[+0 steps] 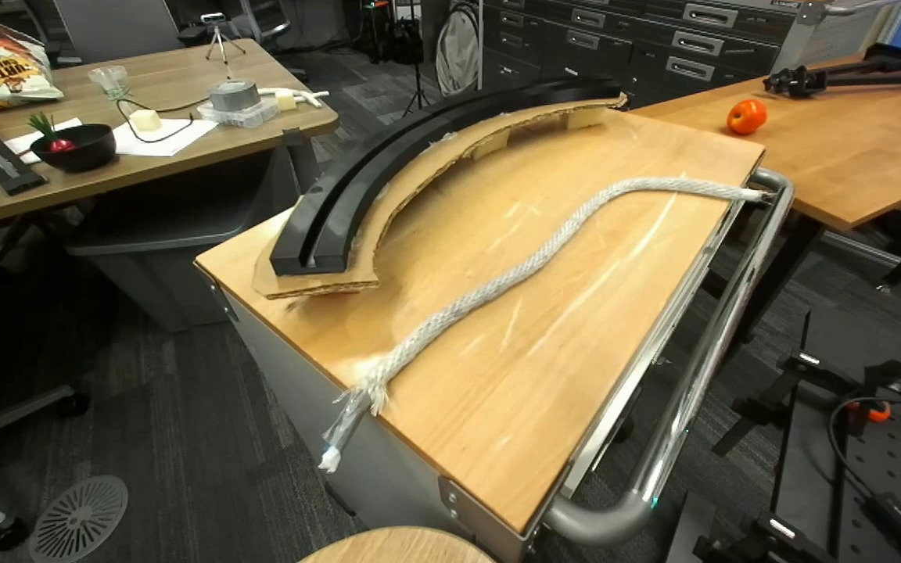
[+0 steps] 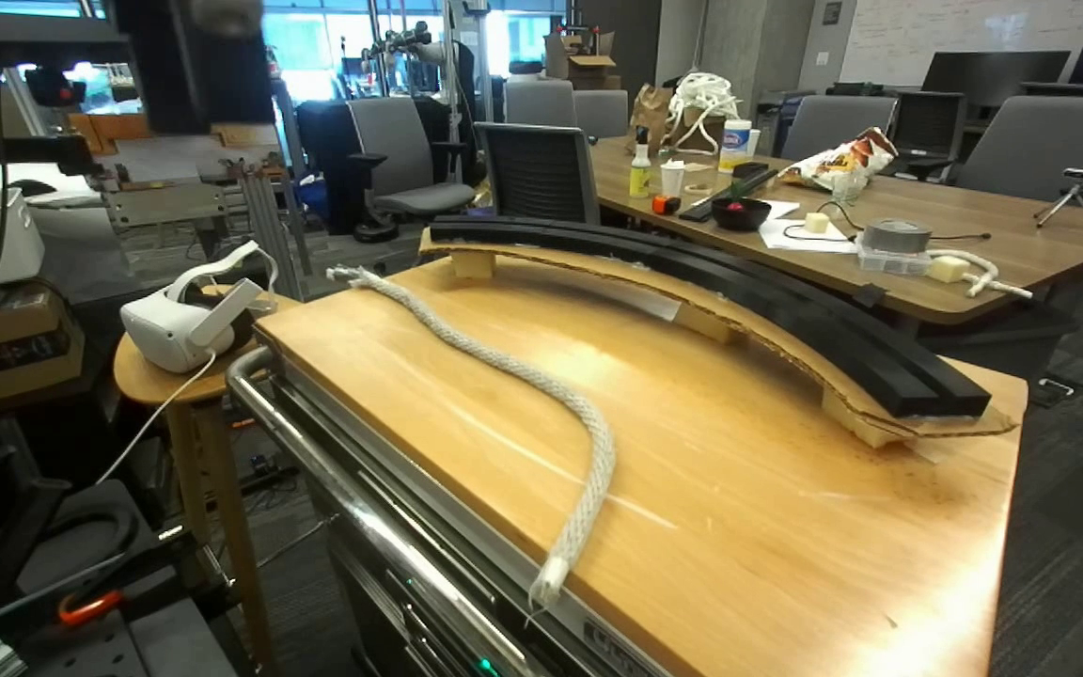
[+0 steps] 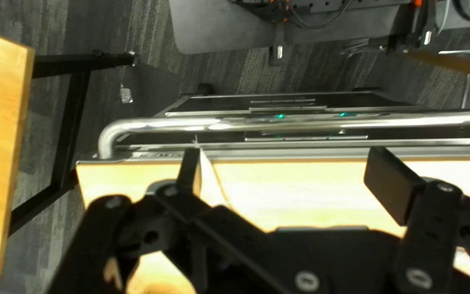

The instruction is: Place the rope along the middle of the black board

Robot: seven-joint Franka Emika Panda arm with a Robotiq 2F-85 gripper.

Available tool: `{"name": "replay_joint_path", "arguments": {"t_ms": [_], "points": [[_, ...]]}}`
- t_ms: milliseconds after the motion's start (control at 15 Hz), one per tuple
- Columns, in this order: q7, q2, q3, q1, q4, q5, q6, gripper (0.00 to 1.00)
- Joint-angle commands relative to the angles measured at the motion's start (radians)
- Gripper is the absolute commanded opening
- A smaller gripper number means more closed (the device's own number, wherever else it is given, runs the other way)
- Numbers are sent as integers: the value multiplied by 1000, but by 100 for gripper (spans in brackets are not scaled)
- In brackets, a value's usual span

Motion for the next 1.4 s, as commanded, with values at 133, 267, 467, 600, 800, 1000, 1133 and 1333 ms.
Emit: {"name": "replay_joint_path", "arguments": {"t_ms": [133, 267, 467, 600, 800, 1000, 1133, 1333], "points": [[38, 80, -2, -11, 108, -10, 4, 100], [46, 151, -5, -20, 156, -10, 3, 100], [51, 197, -4, -21, 177, -10, 4, 100], [-34, 139, -12, 5, 124, -42, 106, 100], [-123, 190, -16, 28, 178, -58, 181, 100], [-192, 315, -35, 72, 278, -6, 348, 100], [-292, 410, -63, 108, 315, 48, 446, 100], [-480, 532, -105, 146, 333, 156, 547, 100]]}}
